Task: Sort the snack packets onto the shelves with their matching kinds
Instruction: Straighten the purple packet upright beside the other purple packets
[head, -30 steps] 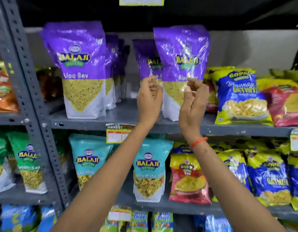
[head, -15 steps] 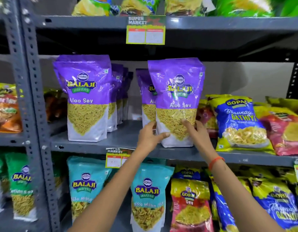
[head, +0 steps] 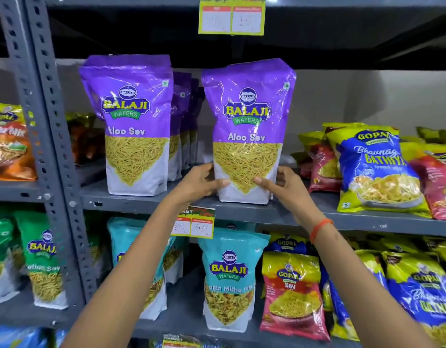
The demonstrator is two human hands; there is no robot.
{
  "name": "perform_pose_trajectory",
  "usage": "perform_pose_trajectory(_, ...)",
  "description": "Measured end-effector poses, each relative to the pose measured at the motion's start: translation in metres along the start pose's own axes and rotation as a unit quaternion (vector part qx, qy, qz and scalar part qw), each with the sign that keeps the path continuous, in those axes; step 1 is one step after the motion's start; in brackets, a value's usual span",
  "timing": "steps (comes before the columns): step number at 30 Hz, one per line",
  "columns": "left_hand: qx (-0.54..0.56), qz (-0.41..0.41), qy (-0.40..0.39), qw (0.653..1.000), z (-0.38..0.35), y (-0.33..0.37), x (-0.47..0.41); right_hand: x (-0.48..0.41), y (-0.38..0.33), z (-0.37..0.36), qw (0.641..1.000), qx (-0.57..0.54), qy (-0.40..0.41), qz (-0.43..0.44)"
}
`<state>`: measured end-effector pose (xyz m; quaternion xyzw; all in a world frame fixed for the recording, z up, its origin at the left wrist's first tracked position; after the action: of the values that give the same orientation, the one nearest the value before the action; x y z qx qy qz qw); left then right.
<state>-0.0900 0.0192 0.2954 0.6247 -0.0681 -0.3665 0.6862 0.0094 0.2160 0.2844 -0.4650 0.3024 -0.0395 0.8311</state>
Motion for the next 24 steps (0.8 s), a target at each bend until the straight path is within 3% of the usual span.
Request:
perform_pose_trajectory(17,0.001,-0.032,0.03,0.999,-0.005,-0.005,0.006,0.003,0.0,-0.002,1.0,-0.01,0.015,-0.001)
perform_pose_trajectory(20,-0.108,-0.075,0.105,0.986,-0.02,-0.001,0.016,0.013,0.001,-0.004,0.984,0.011,0.165,0.063)
perform_pose_trajectory(22,-0.166,-0.132,0.2,0.957,-0.037,0.001,0.026,0.029,0.001,-0.004,0.951,-0.001,0.285,0.121)
perform_pose_trajectory(24,-0.204,-0.224,0.253,0.919,-0.063,-0.002,0.039,0.047,0.006,-0.003,0.924,0.003,0.346,0.164)
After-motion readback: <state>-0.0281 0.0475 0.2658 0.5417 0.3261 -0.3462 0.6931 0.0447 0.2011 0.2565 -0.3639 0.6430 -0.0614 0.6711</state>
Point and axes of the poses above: each hand's wrist, its own x-axis away from the middle knuckle, its own z-axis out of the back of the hand, y = z × x, the point moved 1 cm from there along -x, towards the middle knuckle, and after that the axes turned 7 degrees about x, right-handed, at the moved point
